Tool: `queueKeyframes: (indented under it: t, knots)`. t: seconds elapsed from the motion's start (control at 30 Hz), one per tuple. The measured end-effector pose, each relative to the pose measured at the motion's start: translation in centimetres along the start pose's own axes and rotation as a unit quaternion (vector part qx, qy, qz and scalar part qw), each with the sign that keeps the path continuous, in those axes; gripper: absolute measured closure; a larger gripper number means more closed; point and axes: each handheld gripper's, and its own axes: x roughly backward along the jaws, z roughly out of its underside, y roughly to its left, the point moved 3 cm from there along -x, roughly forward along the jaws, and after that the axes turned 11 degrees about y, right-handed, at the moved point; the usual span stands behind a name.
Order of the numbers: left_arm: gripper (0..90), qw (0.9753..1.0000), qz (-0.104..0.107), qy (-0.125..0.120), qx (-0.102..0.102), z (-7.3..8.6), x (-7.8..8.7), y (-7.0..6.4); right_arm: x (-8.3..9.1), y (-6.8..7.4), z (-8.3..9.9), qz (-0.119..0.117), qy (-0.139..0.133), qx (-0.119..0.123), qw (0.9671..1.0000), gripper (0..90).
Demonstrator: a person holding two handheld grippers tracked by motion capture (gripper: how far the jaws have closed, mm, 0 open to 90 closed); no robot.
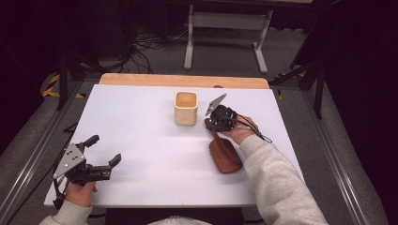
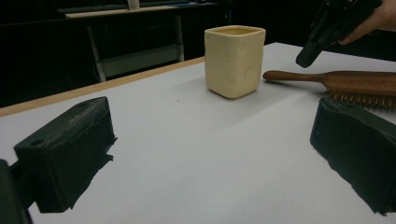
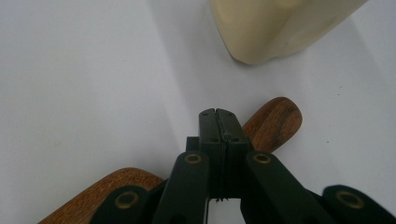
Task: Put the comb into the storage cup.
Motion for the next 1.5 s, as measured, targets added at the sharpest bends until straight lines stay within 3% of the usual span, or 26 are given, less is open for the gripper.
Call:
queueKeyframes:
  t: [0.53, 0.97, 1.5]
  knots:
    - [0.7, 1.0, 0.001, 0.0, -0.006, -0.1, 0.0, -0.1, -1.9, 0.2, -0.2, -0.024, 0.037, 0.015, 0.9989, 89.7]
    - [0.7, 1.0, 0.001, -0.001, -0.007, -0.1, 0.0, -0.1, -2.6, 0.2, 0.0, -0.018, 0.057, 0.018, 0.998, 89.7]
    - [0.7, 1.0, 0.001, 0.001, -0.006, 0.0, 0.0, -0.1, -2.3, -0.9, 1.6, -0.004, 0.082, -0.005, 0.9966, 89.7]
